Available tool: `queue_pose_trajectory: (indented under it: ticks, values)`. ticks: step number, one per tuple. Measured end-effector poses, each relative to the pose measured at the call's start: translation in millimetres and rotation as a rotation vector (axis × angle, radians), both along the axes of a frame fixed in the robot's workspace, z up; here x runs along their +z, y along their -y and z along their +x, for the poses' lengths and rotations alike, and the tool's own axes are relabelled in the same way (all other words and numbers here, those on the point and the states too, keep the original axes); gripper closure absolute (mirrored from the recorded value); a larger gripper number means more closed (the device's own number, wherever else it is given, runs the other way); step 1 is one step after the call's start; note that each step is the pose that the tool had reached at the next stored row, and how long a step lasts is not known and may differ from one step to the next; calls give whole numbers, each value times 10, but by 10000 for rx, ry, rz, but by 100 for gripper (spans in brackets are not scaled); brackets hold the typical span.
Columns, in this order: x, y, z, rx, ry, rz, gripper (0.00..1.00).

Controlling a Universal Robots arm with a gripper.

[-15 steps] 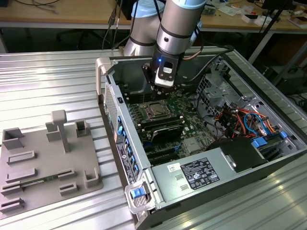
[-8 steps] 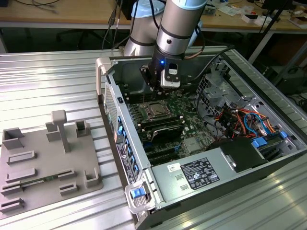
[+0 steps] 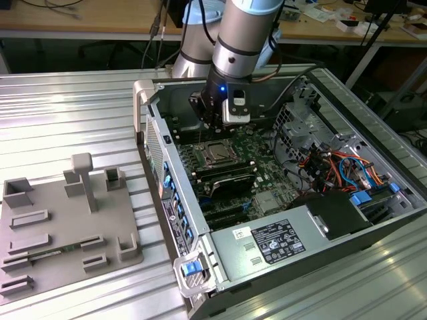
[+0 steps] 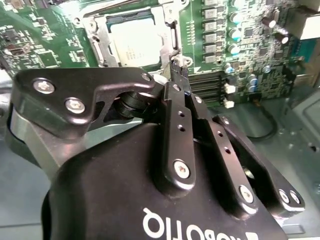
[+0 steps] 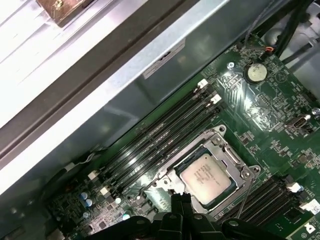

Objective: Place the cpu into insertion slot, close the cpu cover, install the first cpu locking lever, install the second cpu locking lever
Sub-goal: 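Install the first cpu locking lever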

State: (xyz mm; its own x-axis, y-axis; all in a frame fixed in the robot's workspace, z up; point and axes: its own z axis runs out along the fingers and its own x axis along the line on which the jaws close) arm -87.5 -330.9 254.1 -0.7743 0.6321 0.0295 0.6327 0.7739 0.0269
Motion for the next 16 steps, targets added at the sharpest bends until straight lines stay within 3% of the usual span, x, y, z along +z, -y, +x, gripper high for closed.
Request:
queue_pose_trajectory:
  ticks: [11, 14, 16]
  values:
    - [-6, -1, -148, 703, 2, 1, 89]
    - [-6, 0, -154, 1321, -1, -1, 89]
    - [-11, 0, -156, 2024, 1, 0, 89]
